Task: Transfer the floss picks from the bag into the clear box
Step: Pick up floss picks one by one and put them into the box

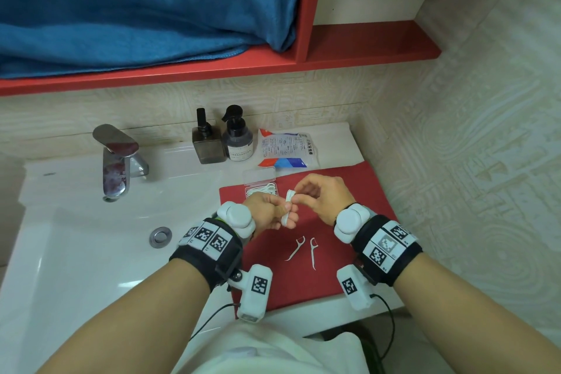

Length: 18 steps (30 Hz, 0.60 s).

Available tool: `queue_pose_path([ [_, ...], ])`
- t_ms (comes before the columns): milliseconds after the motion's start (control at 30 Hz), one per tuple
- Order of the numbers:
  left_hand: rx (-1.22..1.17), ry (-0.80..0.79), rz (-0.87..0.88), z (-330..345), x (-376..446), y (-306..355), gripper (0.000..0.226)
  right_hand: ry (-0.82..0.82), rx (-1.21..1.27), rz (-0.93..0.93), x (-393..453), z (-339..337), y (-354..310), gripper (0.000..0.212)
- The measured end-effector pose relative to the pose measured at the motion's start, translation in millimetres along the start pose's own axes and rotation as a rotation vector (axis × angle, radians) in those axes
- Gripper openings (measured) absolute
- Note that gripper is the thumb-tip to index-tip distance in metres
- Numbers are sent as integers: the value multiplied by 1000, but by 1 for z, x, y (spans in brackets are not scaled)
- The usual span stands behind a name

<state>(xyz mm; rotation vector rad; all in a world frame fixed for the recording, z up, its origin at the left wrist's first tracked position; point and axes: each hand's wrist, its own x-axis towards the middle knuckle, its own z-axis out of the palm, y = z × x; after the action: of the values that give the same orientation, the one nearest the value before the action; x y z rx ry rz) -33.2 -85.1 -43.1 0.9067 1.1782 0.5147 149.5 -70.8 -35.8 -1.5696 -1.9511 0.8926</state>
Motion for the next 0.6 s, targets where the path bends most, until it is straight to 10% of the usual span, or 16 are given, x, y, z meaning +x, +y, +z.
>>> queue_pose_path([
  [600, 205, 202, -33, 5, 5, -10, 19, -535, -522, 143, -21, 43, 40, 35],
])
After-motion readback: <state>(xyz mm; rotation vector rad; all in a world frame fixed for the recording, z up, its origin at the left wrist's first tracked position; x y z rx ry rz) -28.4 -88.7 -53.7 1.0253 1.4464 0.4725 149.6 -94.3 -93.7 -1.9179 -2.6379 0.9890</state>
